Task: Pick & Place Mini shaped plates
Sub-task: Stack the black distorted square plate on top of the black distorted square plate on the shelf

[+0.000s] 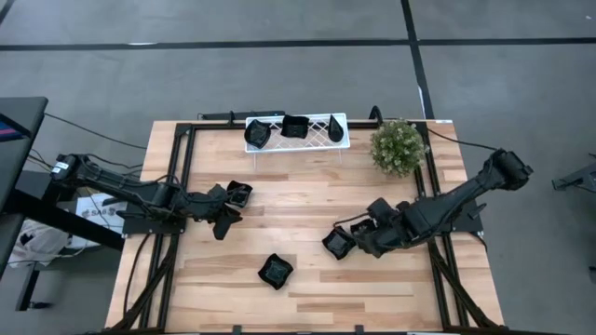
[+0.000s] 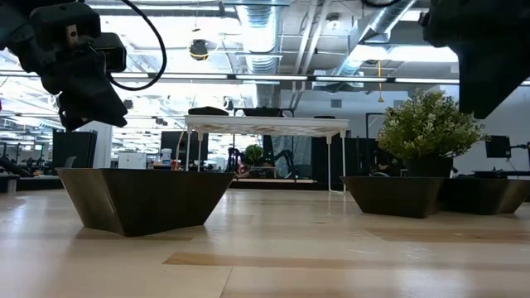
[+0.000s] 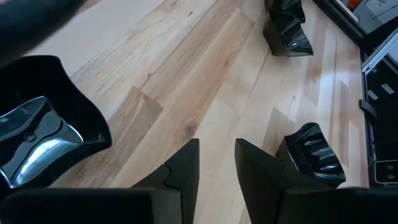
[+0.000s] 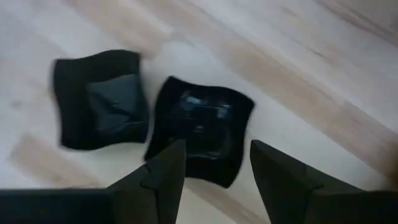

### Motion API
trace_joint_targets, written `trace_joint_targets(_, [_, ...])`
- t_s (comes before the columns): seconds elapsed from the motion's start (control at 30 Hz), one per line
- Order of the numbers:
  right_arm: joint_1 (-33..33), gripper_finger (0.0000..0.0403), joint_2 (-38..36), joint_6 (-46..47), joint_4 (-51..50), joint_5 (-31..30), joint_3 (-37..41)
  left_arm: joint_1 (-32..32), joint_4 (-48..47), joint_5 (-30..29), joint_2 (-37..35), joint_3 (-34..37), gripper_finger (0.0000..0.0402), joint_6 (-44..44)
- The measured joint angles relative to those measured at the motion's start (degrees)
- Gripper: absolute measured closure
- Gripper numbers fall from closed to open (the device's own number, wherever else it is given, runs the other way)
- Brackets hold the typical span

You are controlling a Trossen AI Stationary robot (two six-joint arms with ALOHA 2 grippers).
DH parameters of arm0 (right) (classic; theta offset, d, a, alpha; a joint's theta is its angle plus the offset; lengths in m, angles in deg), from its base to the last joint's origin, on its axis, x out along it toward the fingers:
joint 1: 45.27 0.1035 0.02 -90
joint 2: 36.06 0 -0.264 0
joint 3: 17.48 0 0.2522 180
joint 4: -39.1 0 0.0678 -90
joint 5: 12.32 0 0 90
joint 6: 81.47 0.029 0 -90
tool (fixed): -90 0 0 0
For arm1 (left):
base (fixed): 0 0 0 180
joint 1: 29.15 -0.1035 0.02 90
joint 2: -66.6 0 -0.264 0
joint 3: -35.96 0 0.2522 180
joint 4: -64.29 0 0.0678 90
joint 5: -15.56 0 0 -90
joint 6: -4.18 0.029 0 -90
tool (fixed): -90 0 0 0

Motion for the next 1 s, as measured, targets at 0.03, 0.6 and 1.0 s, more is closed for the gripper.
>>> trace_joint_targets(0.03, [-0.13, 0.0227, 0.46, 0.48, -0.59, 0.01, 0.00, 0.00, 0.18, 0.00, 0.00, 0.00, 0.0298, 0.00])
trace_joint_targets(0.6, [-2.44, 0.0227, 10.90, -7.72, -0.75, 1.38, 0.00, 0.00, 1.35, 0.02, 0.01, 0.00, 0.0298, -0.01])
trace_joint_targets(1.0, [-1.46, 0.0232, -5.36, -3.58, 8.88, 3.04, 14.50, 0.00, 1.64, 1.55, 0.00, -0.02, 0.0298, -0.02])
